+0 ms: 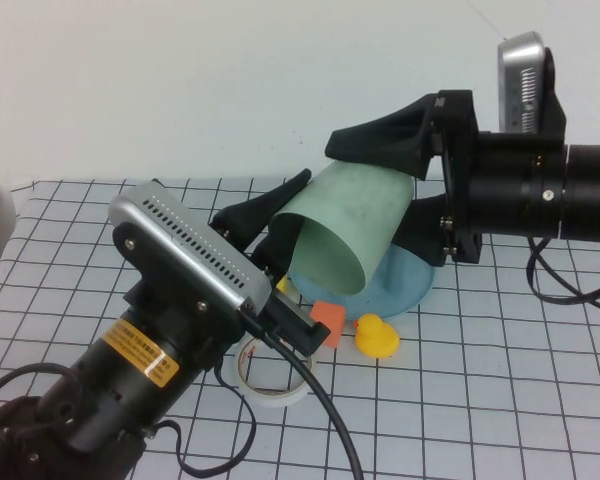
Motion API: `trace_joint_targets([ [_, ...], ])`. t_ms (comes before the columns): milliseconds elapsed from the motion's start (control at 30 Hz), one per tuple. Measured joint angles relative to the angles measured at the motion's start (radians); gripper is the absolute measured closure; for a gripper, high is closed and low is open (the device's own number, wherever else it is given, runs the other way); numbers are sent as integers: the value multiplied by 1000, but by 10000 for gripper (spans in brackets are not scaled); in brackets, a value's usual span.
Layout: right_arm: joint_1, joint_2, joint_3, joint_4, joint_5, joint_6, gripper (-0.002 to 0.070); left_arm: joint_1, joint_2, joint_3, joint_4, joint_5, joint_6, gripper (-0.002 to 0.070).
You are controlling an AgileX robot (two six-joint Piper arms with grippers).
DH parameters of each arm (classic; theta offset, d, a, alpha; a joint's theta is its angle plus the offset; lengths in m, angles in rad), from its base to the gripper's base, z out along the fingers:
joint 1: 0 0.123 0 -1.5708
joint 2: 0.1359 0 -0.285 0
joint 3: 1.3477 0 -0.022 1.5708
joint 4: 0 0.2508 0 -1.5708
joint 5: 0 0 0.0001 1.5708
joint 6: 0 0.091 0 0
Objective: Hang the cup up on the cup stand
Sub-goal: Adjust the cup with two arms
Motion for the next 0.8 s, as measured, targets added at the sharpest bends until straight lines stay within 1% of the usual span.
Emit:
trace_joint_targets([
  [100, 14, 7, 0, 0, 5, 0, 39, 0, 0, 0, 0, 0, -2, 643],
  [167, 22, 11, 0, 0, 5, 0, 82, 0, 0, 0, 0, 0, -2, 610],
  [200, 24, 11, 0, 0, 5, 0, 91, 0, 0, 0, 0, 0, -2, 587],
  [333, 24, 13, 0, 0, -3, 0, 90, 0, 0, 0, -12, 2, -15, 496],
  [500, 24, 13, -7, 0, -15, -55, 90, 0, 0, 0, -93, 20, -24, 384],
  [600, 24, 13, -44, 0, -52, -158, 90, 0, -6, 0, -148, 47, -23, 315],
  [667, 24, 14, -83, 0, -95, -272, 90, 0, -24, 5, -170, 78, -23, 286],
  [700, 24, 14, -96, 0, -116, -313, 90, 0, -39, 13, -173, 97, -23, 277],
  [800, 24, 14, -157, 0, -204, -551, 90, 0, -98, 42, -173, 162, -23, 265],
])
